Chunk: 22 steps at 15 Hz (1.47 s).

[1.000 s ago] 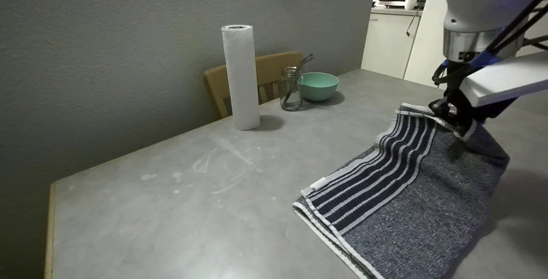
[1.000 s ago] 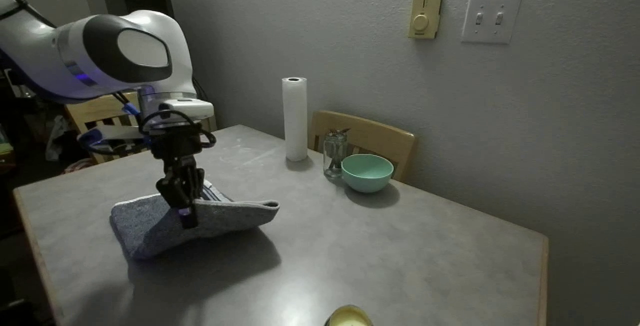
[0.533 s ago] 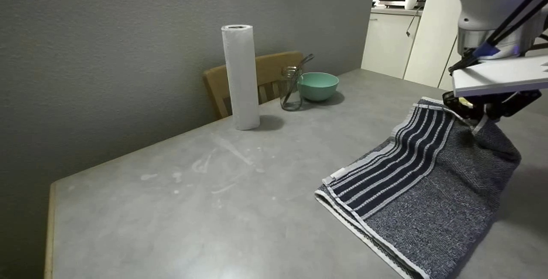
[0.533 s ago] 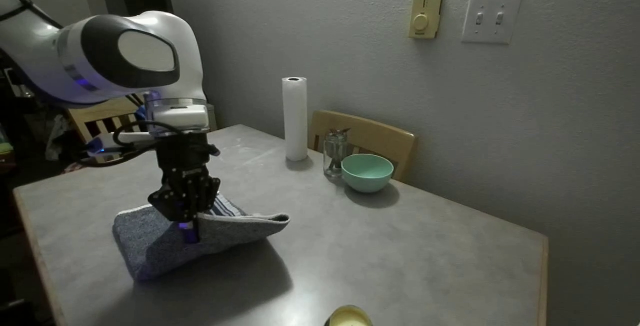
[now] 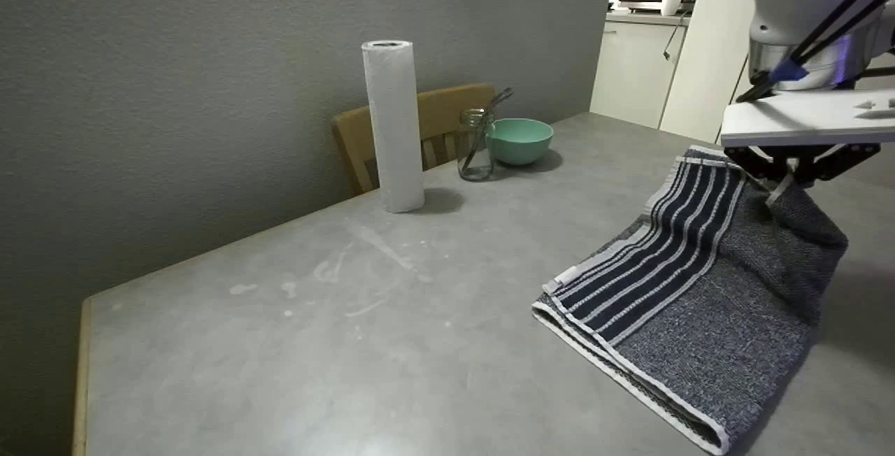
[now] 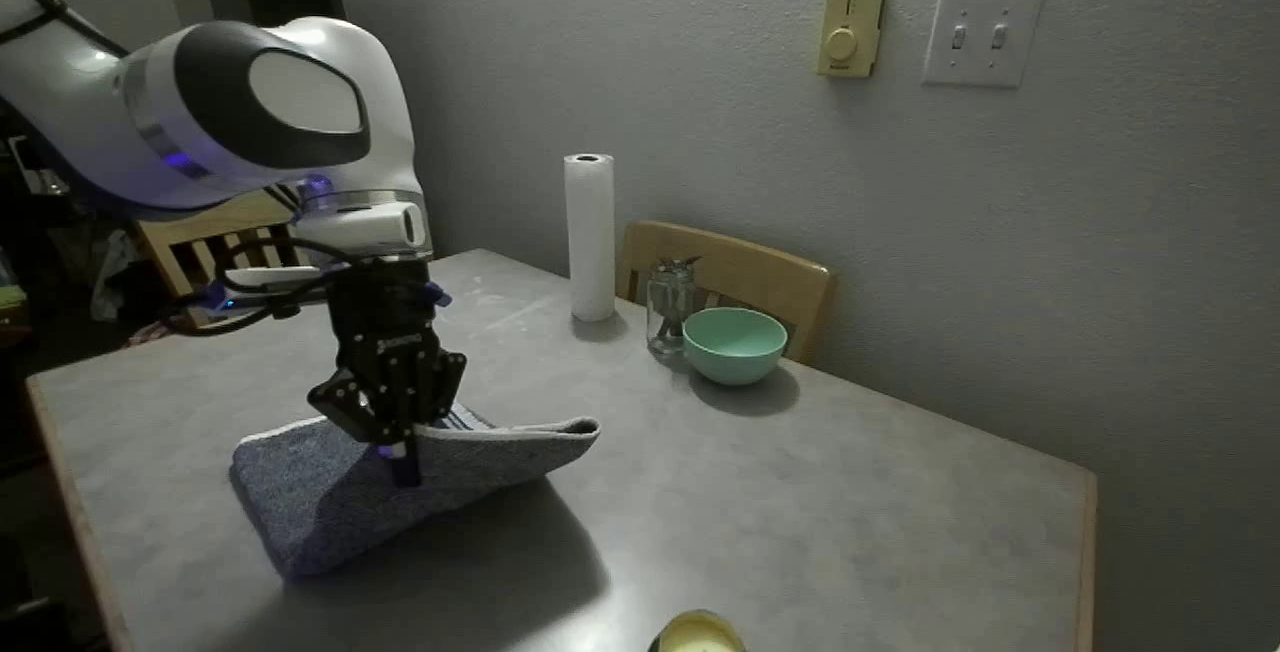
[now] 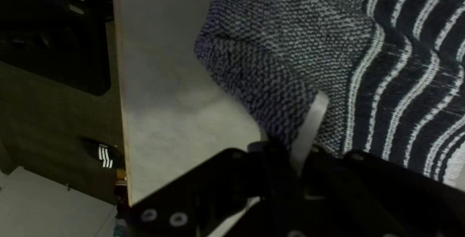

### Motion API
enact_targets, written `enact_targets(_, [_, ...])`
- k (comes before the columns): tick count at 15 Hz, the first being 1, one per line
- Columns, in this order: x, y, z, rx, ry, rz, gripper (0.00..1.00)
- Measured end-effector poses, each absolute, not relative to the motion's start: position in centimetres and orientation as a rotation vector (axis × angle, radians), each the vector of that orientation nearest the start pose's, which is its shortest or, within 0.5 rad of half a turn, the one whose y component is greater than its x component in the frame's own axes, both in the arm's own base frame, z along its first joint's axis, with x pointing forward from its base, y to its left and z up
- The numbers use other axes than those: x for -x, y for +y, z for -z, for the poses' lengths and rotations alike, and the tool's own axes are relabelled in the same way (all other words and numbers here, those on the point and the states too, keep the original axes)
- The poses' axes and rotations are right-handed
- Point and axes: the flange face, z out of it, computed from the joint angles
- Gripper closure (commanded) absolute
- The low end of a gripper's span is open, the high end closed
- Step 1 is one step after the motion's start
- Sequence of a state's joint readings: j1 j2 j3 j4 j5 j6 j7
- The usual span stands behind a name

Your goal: Unfold and then fold the towel

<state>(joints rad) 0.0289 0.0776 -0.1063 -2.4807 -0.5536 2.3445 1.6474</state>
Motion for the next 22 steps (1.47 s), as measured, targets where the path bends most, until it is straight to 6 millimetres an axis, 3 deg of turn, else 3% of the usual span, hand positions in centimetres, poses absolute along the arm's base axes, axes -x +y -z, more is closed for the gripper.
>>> enact_targets(4, [-46.2,-6.8,-25.8,2.784,2.171,0.243,0.98])
enact_targets(5, [-46.5,-7.1,-26.1,2.782,2.171,0.258,0.69])
enact_targets(6, [-46.8,-7.3,-26.4,2.779,2.168,0.268,0.67])
enact_targets(7, [-47.1,-7.4,-26.7,2.78,2.16,0.277,0.87])
enact_targets(10, [-47.5,-7.4,-27.0,2.798,2.13,0.286,0.67])
enact_targets(22, [-47.6,-7.4,-27.1,2.802,2.126,0.285,0.67])
